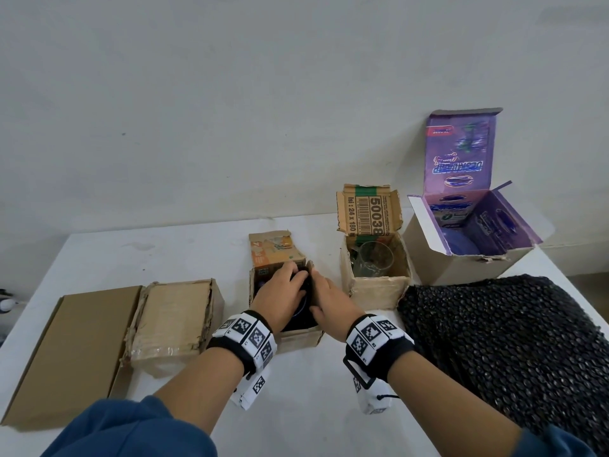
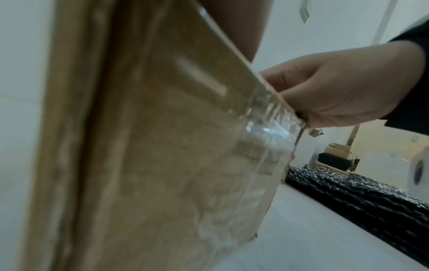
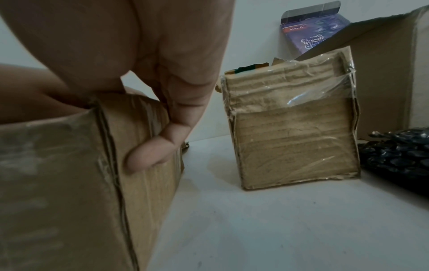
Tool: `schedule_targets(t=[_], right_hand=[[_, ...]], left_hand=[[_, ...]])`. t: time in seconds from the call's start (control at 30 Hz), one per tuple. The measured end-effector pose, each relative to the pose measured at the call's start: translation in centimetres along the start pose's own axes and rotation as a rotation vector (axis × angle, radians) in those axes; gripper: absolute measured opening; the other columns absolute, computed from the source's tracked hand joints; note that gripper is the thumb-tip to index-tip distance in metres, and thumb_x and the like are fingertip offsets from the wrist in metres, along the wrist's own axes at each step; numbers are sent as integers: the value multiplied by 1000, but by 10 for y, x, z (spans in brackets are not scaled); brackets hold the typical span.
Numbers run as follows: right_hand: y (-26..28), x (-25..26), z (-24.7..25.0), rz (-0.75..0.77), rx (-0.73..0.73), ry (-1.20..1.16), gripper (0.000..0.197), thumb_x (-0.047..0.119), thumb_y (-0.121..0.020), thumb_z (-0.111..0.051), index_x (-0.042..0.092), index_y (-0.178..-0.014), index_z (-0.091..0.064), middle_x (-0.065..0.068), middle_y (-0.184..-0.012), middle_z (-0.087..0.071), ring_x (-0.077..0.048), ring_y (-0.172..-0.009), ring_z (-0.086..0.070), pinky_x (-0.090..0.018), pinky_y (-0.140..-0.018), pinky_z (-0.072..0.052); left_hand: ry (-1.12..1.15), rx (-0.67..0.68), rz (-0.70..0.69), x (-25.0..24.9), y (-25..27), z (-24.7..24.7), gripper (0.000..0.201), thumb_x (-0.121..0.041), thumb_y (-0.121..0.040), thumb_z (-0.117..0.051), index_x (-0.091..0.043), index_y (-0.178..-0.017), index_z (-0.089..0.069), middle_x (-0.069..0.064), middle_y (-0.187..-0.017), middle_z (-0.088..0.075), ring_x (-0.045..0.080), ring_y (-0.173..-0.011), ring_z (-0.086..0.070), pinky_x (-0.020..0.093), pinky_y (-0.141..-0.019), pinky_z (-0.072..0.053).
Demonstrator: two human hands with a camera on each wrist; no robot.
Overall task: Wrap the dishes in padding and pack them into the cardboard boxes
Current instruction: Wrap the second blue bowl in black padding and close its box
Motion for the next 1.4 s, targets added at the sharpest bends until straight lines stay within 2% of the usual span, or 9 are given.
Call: schedule_targets(t=[0.13, 0.23, 0.33, 0.43, 0.67, 0.8, 0.9, 1.23, 1.4], right_hand=[[-2, 1, -1, 2, -4, 9, 73, 11, -91, -47, 8, -150, -4, -15, -147, -30, -29, -126, -45, -34, -104, -39], [-2, 2, -2, 1, -2, 8, 74, 11, -91, -47, 8, -150, -3, -14, -148, -29, -29, -126, -45, -34, -103, -39], [-3, 2, -2, -6, 18, 6, 75, 10, -90, -47, 6, -150, -2, -16, -149, -27, -29, -129, -42, -32, -106, -36], [-3, 3, -3, -23, 36, 12, 75, 9, -90, -47, 5, -150, -2, -17, -148, -28, -31, -128, -42, -33, -105, -36], [6, 7, 16, -1, 39, -26, 62, 20, -93, -51, 11, -146, -21, -15, -135, -48, -30, -125, -47, -35, -102, -38], [33, -1, 53, -17, 30, 24, 44, 28, -97, -46, 13, -138, -40, -9, -133, -52, -24, -118, -52, -34, -97, -43], [62, -21, 87, -55, 16, -11, 37, 28, -96, -47, 14, -129, -51, -7, -122, -59, -23, -104, -59, -35, -89, -51], [191, -175, 151, -245, -42, 139, 28, 29, -88, -61, 10, -109, -62, -9, -107, -66, -23, -106, -59, -26, -89, -42], [224, -224, 116, -318, 2, 183, 61, 60, -75, -65, 19, -119, -52, -7, -121, -50, -27, -116, -46, -35, -98, -41]], left_hand=[[-109, 20, -2, 0, 3, -1, 41, -27, -96, -35, -17, -135, -42, 0, -129, -48, 18, -111, -54, 34, -93, -35], [-128, 47, 3, 1, 0, 2, 49, -35, -94, -17, -19, -132, -43, -2, -128, -52, 18, -107, -57, 36, -90, -31], [-223, 106, 31, 4, -7, 0, 33, -32, -98, -27, -20, -119, -49, -2, -120, -57, 20, -106, -52, 39, -90, -29], [-333, 220, 59, 5, -13, -8, 38, -36, -98, -25, -19, -110, -57, 0, -115, -60, 24, -111, -43, 44, -95, -27], [-252, 325, 157, 7, -12, -3, 38, -39, -96, -33, -23, -118, -60, 6, -123, -52, 26, -116, -43, 42, -91, -37], [-165, 60, 148, -26, -16, 45, 28, -31, -94, -41, -19, -107, -63, 3, -113, -59, 23, -101, -54, 36, -81, -45], [-23, -76, 146, -66, -17, 64, 29, -30, -94, -45, -18, -115, -60, 4, -116, -58, 23, -103, -54, 38, -83, -47], [232, 202, 242, -221, -4, -49, 25, -34, -93, -50, -21, -104, -67, 3, -105, -68, 24, -101, -61, 34, -85, -49], [428, 264, 399, -252, 17, -103, 26, -34, -93, -50, -18, -106, -65, 4, -107, -68, 22, -99, -61, 35, -89, -48]])
Point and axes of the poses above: each hand's wrist, its own y-axis away from the middle knuckle, its own z-axis out of the back of the hand, x = y × z, the point moved 10 cm from there along -y, towards the middle knuckle
